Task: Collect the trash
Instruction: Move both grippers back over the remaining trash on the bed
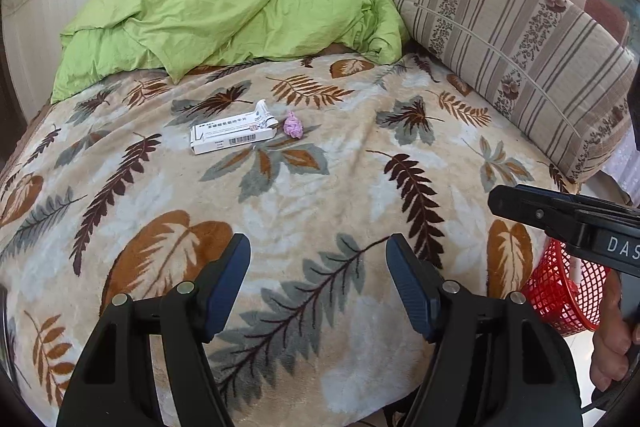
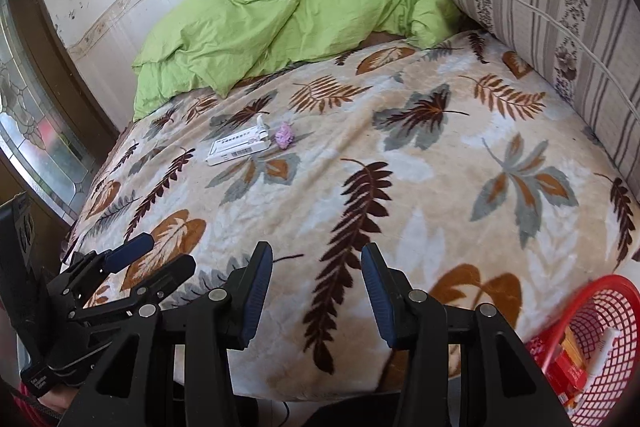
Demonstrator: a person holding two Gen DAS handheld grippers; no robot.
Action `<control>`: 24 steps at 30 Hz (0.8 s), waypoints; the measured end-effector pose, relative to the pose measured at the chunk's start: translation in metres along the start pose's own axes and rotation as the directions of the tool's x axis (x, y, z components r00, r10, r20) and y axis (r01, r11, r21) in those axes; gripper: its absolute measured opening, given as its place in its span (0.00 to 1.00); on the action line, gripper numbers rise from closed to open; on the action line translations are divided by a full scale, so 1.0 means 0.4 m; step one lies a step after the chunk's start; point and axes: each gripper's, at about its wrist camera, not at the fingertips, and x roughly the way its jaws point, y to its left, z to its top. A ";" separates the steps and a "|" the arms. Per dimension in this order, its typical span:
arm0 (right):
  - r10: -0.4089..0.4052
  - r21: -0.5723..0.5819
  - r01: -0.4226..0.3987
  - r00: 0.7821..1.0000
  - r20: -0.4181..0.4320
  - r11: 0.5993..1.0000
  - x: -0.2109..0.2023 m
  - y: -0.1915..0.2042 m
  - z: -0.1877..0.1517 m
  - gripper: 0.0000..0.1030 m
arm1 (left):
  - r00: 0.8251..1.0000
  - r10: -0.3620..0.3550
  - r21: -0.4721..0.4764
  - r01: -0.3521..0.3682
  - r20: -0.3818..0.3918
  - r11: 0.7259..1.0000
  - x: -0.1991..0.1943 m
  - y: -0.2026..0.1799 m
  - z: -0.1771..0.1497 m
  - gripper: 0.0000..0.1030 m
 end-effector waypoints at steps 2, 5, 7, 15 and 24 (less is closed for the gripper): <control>0.006 -0.007 -0.006 1.000 -0.006 1.000 0.017 0.013 0.009 0.48 | 1.000 0.004 -0.007 -0.004 -0.004 1.000 0.006 0.011 0.000 0.67; 0.017 -0.022 -0.017 1.000 -0.014 1.000 0.044 0.036 0.022 0.48 | 1.000 0.012 -0.015 -0.013 -0.011 1.000 0.015 0.028 0.000 0.67; 0.021 -0.028 -0.021 1.000 -0.022 0.999 0.061 0.047 0.028 0.48 | 1.000 0.016 -0.023 -0.016 -0.018 1.000 0.022 0.040 -0.001 0.67; 0.030 -0.034 -0.032 0.998 -0.057 0.999 0.118 0.067 0.036 0.48 | 0.998 0.026 -0.056 -0.028 -0.049 0.998 0.060 0.085 -0.007 0.67; 0.036 -0.019 -0.038 0.996 -0.085 0.999 0.195 0.078 0.067 0.48 | 0.996 0.028 -0.067 -0.034 -0.079 0.997 0.112 0.120 -0.004 0.68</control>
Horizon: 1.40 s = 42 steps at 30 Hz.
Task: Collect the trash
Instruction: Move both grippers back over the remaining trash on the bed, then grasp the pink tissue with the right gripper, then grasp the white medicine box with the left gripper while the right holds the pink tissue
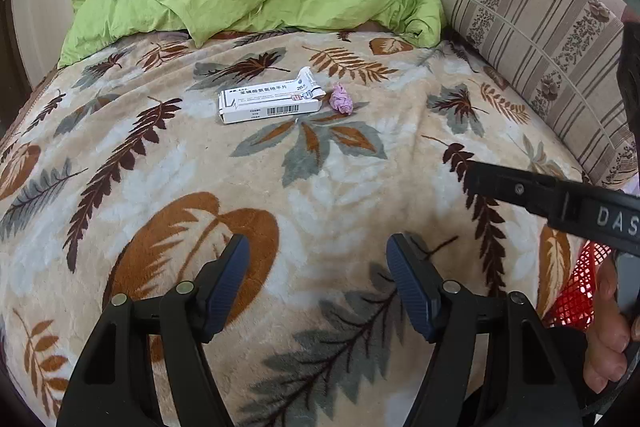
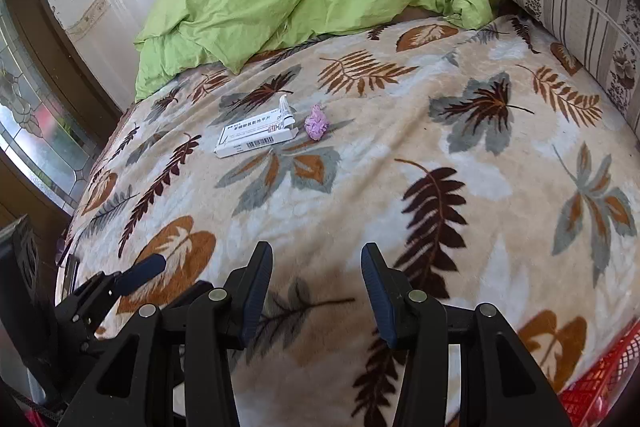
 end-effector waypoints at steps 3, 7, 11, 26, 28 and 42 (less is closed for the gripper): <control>-0.005 0.007 0.005 1.000 0.003 1.000 0.038 0.006 0.031 0.48 | 1.000 0.006 -0.008 -0.006 -0.005 1.000 0.018 0.024 0.008 0.68; -0.018 0.055 0.017 1.000 0.014 0.998 0.114 -0.002 0.100 0.48 | 1.000 0.024 -0.048 -0.025 -0.009 0.999 0.040 0.078 0.027 0.68; -0.050 0.111 0.046 0.998 0.037 0.993 0.207 0.000 0.170 0.48 | 0.999 0.049 -0.076 -0.049 -0.003 0.996 0.053 0.131 0.055 0.68; -0.023 0.131 0.014 0.998 0.062 0.991 0.401 -0.010 0.250 0.24 | 0.998 0.047 -0.087 -0.044 0.037 0.995 0.118 0.243 0.206 0.68; -0.021 0.122 0.012 0.997 0.071 0.992 0.391 -0.006 0.246 0.22 | 0.999 0.036 -0.091 -0.032 0.037 0.995 0.141 0.236 0.235 0.68; -0.024 0.294 -0.012 0.993 0.117 0.956 0.333 -0.127 0.265 0.21 | 0.976 -0.174 -0.086 0.164 -0.130 0.983 0.452 0.248 0.426 0.70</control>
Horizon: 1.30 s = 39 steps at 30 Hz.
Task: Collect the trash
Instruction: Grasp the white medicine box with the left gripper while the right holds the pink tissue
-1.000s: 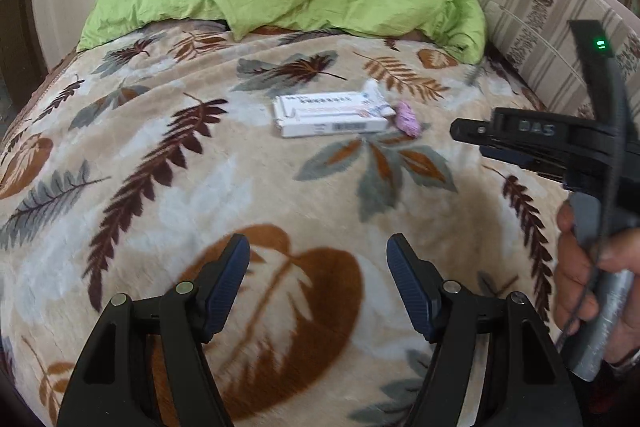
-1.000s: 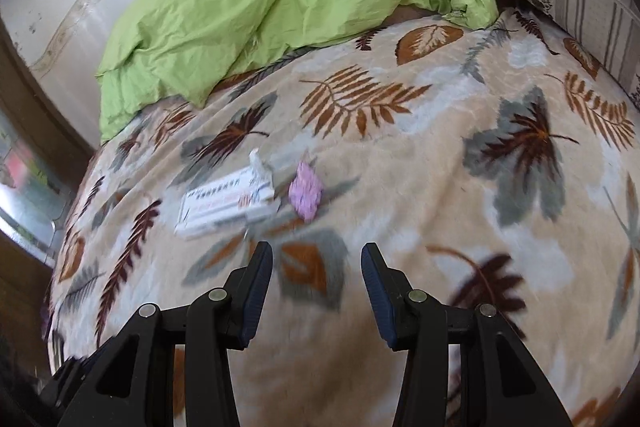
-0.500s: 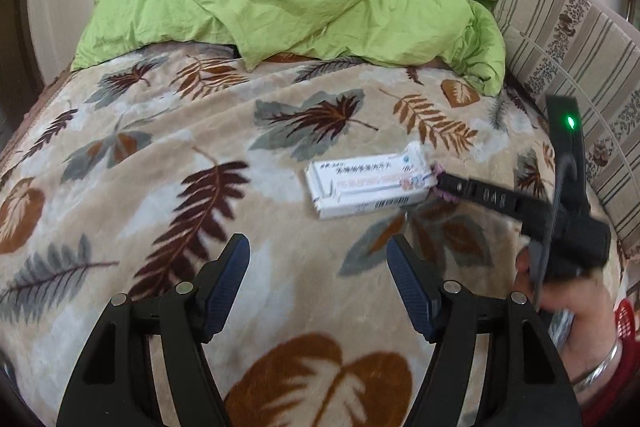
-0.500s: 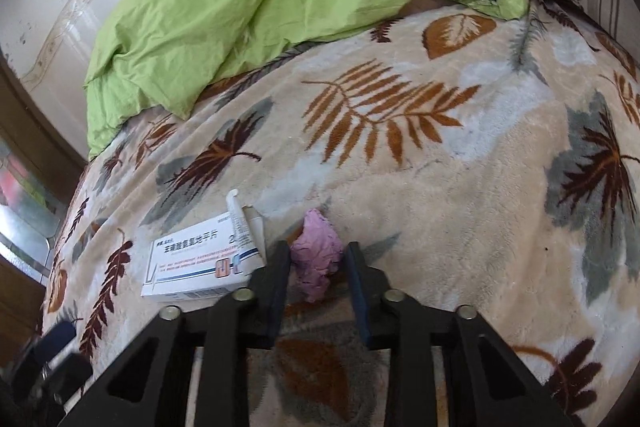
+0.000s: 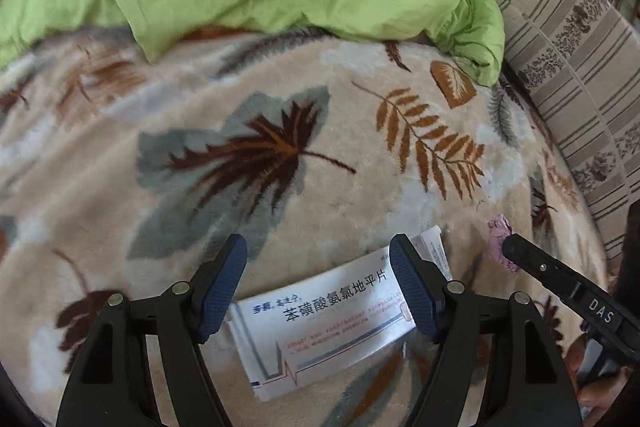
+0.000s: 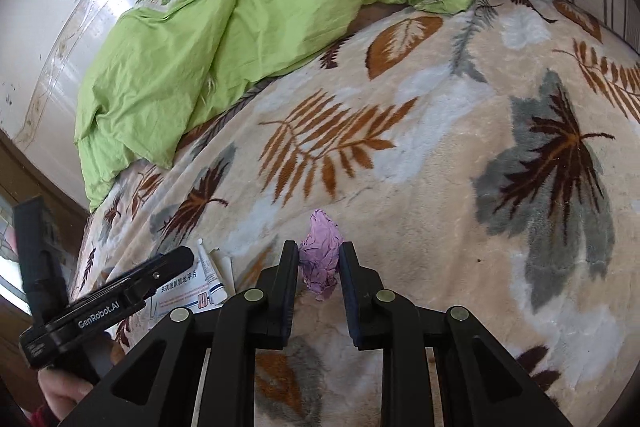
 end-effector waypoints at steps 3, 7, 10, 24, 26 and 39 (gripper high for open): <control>0.000 0.004 0.000 1.000 0.009 1.000 -0.008 -0.008 0.010 0.21 | 0.998 -0.058 -0.024 0.058 0.007 0.998 -0.023 -0.002 -0.028 0.70; 0.006 0.027 -0.006 1.000 0.008 1.000 -0.011 -0.018 0.014 0.21 | 0.991 -0.120 -0.013 0.119 -0.063 0.993 -0.052 -0.051 -0.105 0.70; 0.007 0.027 -0.007 1.000 0.002 1.000 -0.012 -0.017 0.011 0.21 | 0.998 -0.053 0.035 0.053 -0.020 0.998 -0.086 -0.104 -0.142 0.70; -0.022 -0.083 0.023 1.000 0.010 0.996 -0.017 0.024 -0.004 0.21 | 0.959 0.277 0.037 -0.280 0.067 0.959 -0.030 -0.149 -0.174 0.59; -0.030 -0.102 0.031 0.999 0.012 0.994 -0.016 0.032 -0.009 0.21 | 0.958 0.277 0.023 -0.280 0.077 0.960 -0.027 -0.145 -0.173 0.57; -0.037 -0.157 0.040 0.999 0.024 0.987 -0.026 0.074 -0.028 0.21 | 0.955 0.270 -0.123 -0.255 0.125 0.959 -0.067 -0.101 -0.166 0.49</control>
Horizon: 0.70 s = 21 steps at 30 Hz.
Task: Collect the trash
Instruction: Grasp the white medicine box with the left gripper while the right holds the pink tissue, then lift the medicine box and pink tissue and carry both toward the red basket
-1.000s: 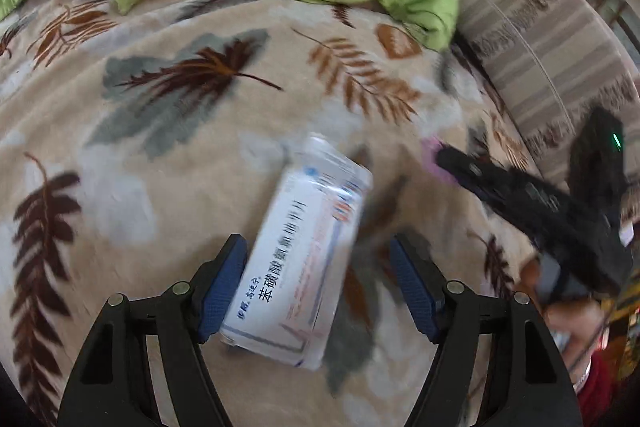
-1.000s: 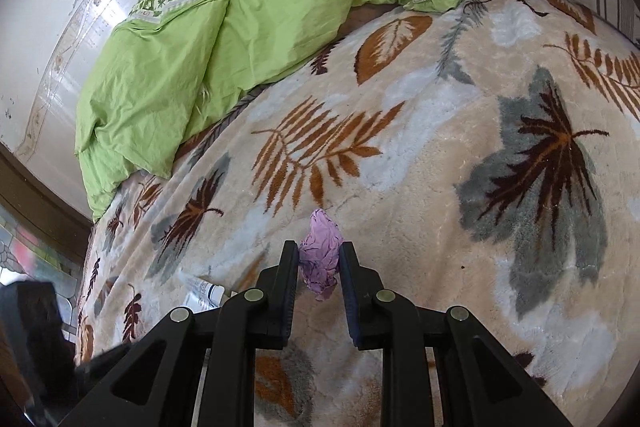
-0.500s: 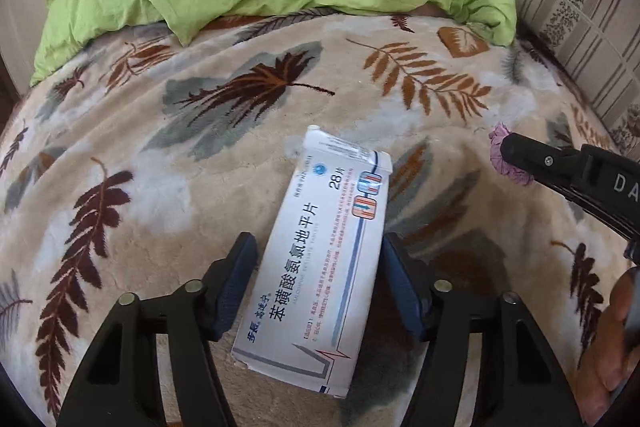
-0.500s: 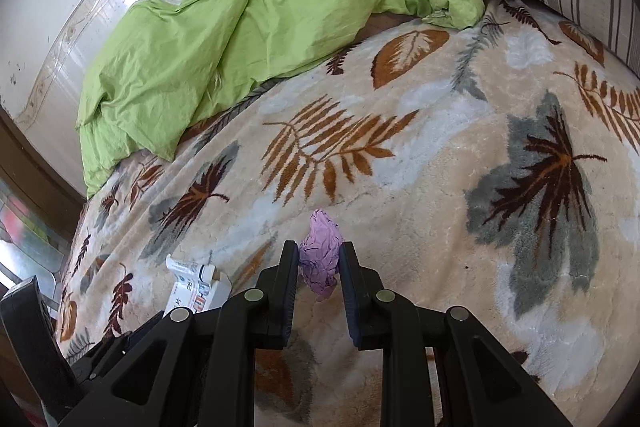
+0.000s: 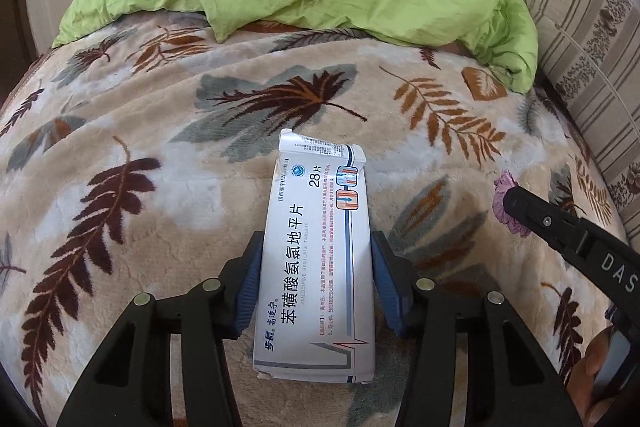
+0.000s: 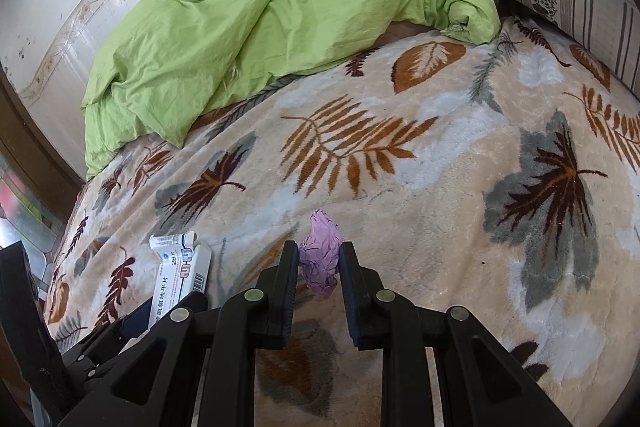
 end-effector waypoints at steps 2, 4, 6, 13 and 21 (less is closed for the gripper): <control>-0.002 -0.012 0.002 1.000 0.001 1.000 -0.004 0.009 -0.003 0.21 | 1.000 0.009 -0.004 -0.009 0.007 1.000 -0.007 0.004 0.000 0.49; -0.001 -0.019 0.001 1.000 0.004 1.000 -0.009 0.016 -0.005 0.21 | 0.999 0.025 -0.014 -0.024 0.023 1.000 -0.019 0.010 0.000 0.49; -0.004 -0.025 0.004 1.000 0.012 1.000 -0.016 0.021 -0.005 0.21 | 0.999 0.034 -0.021 -0.033 0.035 0.999 -0.034 0.015 0.001 0.49; -0.008 -0.031 0.009 0.999 0.033 0.999 -0.047 0.028 0.000 0.21 | 0.992 0.077 -0.013 -0.076 0.104 0.997 -0.104 0.020 0.005 0.49; -0.008 -0.053 0.011 0.998 0.061 0.999 -0.093 0.047 0.003 0.21 | 0.980 0.109 0.016 -0.113 0.167 0.993 -0.177 0.011 0.004 0.49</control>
